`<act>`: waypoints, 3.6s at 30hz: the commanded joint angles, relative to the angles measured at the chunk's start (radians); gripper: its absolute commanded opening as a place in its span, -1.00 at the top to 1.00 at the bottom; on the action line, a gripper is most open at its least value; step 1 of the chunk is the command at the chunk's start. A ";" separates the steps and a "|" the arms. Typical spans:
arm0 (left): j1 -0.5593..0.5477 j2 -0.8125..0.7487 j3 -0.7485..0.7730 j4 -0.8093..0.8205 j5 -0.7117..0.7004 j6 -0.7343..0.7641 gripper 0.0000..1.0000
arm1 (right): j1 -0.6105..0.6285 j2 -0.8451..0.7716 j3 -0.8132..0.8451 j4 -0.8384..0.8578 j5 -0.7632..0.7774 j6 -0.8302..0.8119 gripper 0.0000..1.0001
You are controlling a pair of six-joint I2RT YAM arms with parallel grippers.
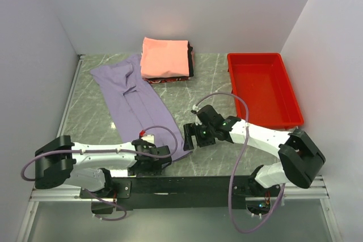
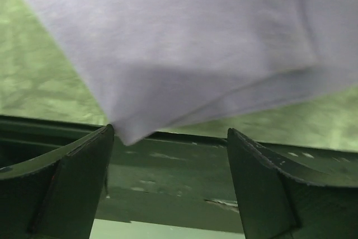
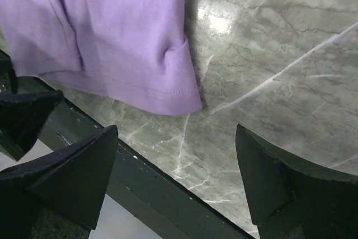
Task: Fold and stack the t-shirts
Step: Fold the tshirt
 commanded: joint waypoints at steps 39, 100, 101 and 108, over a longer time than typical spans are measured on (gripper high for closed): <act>-0.185 0.060 0.104 -0.085 0.094 -0.017 0.99 | 0.060 -0.064 -0.048 -0.048 0.002 0.002 1.00; 0.953 -0.039 0.191 0.312 -0.161 0.374 0.99 | -0.047 0.843 1.308 -0.068 0.100 -0.202 1.00; 0.958 -0.034 0.190 0.318 -0.152 0.379 0.99 | -0.046 0.850 1.311 -0.065 0.102 -0.203 1.00; 1.001 0.029 0.171 0.398 -0.107 0.417 0.99 | -0.047 0.924 1.360 -0.022 0.114 -0.203 1.00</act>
